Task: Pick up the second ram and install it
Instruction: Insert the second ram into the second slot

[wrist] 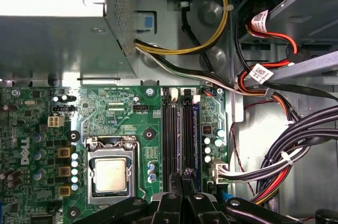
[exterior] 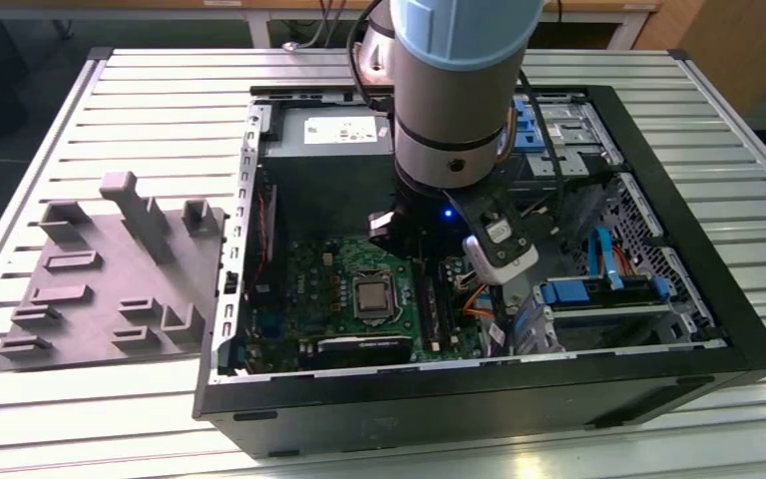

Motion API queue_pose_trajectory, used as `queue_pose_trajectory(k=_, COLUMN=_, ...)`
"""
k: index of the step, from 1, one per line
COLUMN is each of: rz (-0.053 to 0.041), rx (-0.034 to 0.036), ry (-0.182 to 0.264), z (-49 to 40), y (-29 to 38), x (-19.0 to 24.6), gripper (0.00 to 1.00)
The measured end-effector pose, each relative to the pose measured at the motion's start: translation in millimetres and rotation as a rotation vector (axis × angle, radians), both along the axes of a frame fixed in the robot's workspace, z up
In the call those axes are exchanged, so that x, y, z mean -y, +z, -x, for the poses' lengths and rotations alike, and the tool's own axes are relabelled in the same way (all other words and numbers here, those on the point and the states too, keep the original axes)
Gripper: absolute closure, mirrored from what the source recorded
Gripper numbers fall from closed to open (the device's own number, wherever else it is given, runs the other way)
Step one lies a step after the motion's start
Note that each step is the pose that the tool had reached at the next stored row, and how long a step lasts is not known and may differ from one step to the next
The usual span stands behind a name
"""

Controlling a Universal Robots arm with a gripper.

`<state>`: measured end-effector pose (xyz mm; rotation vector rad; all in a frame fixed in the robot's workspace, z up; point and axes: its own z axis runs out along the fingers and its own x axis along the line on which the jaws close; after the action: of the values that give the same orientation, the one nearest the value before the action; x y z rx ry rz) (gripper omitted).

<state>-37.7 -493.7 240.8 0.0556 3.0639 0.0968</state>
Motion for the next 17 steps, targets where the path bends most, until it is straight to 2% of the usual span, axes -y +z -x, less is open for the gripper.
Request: queue_pose_trajectory(k=17, rz=-0.0002, rx=0.0, ry=0.0, z=-0.1, y=-5.0, x=0.0, gripper=0.89)
